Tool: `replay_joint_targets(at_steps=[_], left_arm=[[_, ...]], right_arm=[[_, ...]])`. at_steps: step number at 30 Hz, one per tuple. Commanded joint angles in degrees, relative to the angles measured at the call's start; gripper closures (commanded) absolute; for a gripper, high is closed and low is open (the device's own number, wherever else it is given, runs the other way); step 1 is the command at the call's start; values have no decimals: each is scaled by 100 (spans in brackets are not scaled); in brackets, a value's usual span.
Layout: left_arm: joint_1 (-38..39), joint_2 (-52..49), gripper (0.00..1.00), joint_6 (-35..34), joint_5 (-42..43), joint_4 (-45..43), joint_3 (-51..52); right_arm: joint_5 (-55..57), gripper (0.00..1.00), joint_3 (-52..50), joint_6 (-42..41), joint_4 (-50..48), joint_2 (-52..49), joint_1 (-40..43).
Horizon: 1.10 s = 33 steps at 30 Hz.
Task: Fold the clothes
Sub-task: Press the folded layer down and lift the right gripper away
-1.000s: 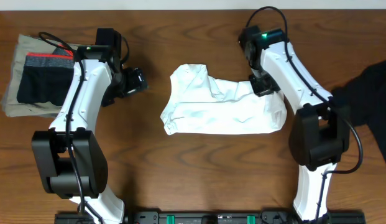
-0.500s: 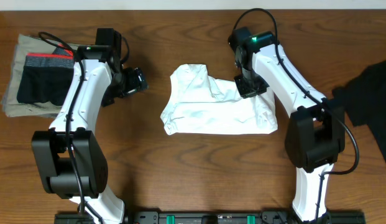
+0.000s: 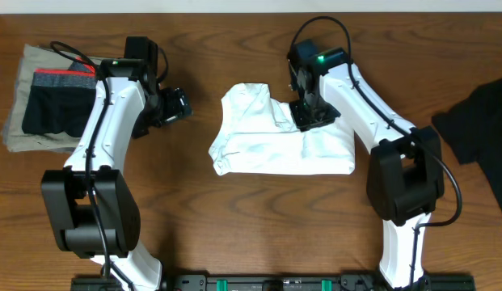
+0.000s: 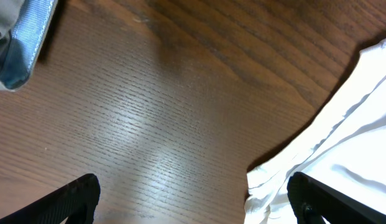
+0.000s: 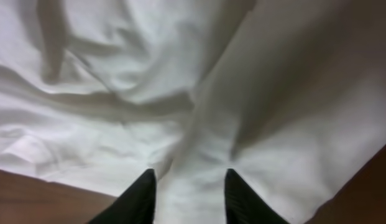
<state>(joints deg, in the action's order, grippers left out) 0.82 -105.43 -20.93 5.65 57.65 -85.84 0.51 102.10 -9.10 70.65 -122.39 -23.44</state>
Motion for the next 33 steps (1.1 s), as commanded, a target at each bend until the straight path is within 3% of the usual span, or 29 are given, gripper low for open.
replay_joint_targets(at_steps=[1,8,13,21,29,33], left_arm=[[-9,52,2,74,-28,13,-63],[-9,52,2,72,-26,13,-63],[-9,52,2,72,-26,13,-63],[-9,52,2,72,-26,15,-63],[-9,52,2,72,-26,31,-63],[-9,52,2,72,-26,31,-63]], right_arm=[[-138,69,402,-229,151,20,39],[-66,73,870,-417,348,133,461],[-90,99,621,-415,66,109,763],[-481,99,-236,-417,-1049,103,922],[-1279,99,-1314,-413,-3115,59,861],[-1364,99,-1338,-361,-3206,66,866]])
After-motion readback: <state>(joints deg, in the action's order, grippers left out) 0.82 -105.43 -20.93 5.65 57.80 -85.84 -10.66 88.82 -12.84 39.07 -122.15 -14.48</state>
